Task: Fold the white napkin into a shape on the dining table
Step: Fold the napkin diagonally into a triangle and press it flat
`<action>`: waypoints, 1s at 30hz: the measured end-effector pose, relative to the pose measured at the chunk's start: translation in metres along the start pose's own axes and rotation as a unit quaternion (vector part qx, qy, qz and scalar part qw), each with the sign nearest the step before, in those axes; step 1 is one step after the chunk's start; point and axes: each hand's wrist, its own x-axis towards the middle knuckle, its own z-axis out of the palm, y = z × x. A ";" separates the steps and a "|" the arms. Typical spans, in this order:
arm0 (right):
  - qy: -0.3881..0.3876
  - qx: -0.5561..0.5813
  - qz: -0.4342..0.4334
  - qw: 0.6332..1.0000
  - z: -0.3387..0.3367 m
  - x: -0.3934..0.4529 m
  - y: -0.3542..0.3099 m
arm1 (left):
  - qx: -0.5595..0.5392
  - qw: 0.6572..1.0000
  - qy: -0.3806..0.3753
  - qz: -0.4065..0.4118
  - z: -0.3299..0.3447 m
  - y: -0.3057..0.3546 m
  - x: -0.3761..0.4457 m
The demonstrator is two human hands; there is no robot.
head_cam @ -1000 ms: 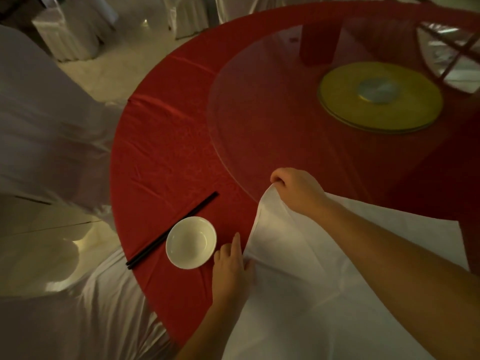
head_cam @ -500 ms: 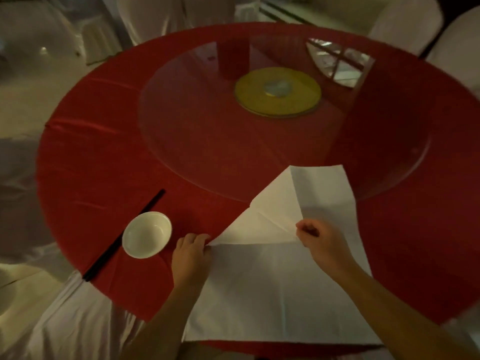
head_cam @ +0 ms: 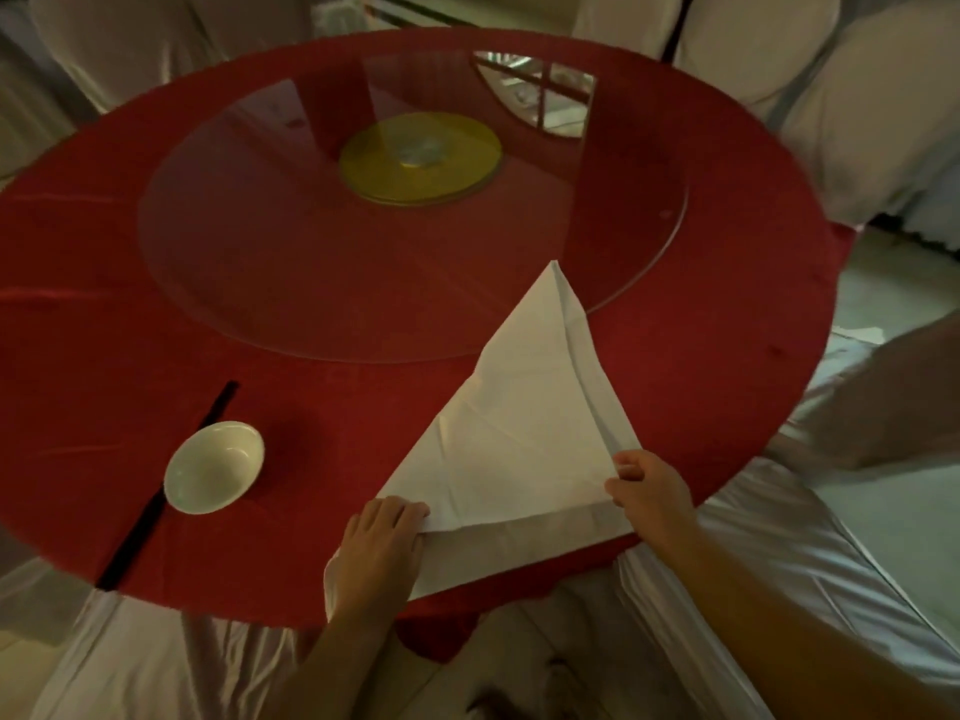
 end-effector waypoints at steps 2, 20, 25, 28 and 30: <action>0.012 0.001 0.013 1.000 -0.005 0.002 0.007 | 0.006 1.000 -0.006 0.007 -0.001 0.008 -0.006; 0.031 -0.014 0.039 0.999 -0.033 0.004 0.043 | 0.035 0.987 0.140 -0.065 0.002 -0.019 -0.074; 0.021 -0.022 0.063 0.998 -0.035 0.004 0.047 | 0.015 0.985 0.141 -0.101 0.011 -0.038 -0.086; 0.015 -0.020 0.073 0.997 -0.035 0.002 0.049 | 0.003 0.983 0.120 -0.138 0.012 -0.040 -0.087; 0.020 -0.028 0.070 0.997 -0.037 0.001 0.051 | -0.010 0.981 0.097 -0.166 0.012 -0.040 -0.088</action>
